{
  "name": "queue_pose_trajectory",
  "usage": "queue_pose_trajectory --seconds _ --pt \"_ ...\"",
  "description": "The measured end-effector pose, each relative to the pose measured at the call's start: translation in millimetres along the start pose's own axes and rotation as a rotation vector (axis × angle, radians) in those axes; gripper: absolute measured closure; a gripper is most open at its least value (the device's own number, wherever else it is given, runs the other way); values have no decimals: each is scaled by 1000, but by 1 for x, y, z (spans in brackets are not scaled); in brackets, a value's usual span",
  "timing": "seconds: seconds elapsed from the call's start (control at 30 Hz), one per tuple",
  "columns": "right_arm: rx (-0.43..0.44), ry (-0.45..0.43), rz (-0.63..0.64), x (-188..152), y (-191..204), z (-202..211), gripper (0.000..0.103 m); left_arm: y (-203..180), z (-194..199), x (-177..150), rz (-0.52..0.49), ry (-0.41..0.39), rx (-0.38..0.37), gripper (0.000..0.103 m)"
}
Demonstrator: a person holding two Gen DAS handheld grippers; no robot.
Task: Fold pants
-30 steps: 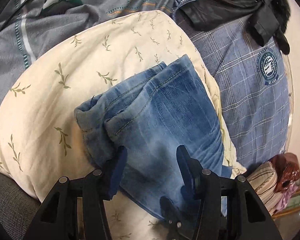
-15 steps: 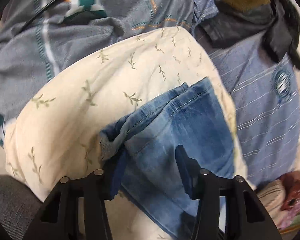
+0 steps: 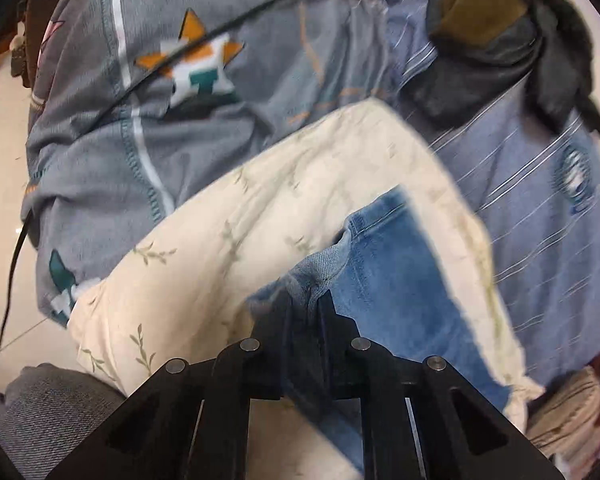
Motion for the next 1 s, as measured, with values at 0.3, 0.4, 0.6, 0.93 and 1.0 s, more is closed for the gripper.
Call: queue_pose_trajectory --seconds 0.3,0.4,0.6,0.93,1.0 --pt "10 -42 -79 -9 -5 -2 91 -18 12 -17 -149 -78 157 81" --pt "88 -51 -158 -11 -6 16 67 -20 25 -23 -144 -130 145 70" --pt "56 -225 -285 -27 -55 106 34 -51 76 -40 -288 -324 38 42" --pt "-115 -434 -633 -99 -241 235 24 -164 88 -172 -680 -79 -307 42" --pt "-109 -445 -690 -116 -265 242 25 -188 96 -204 -764 -58 -344 41"
Point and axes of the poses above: each gripper's, at about its wrist camera, not at the fingertips, and z roughly against the way its jaws point, y to its left, x to its top, the point moved 9 cm from there along -z, roughly the way its jaws point, and after that the axes turned 2 degrees about y, right-handed, at the moved point
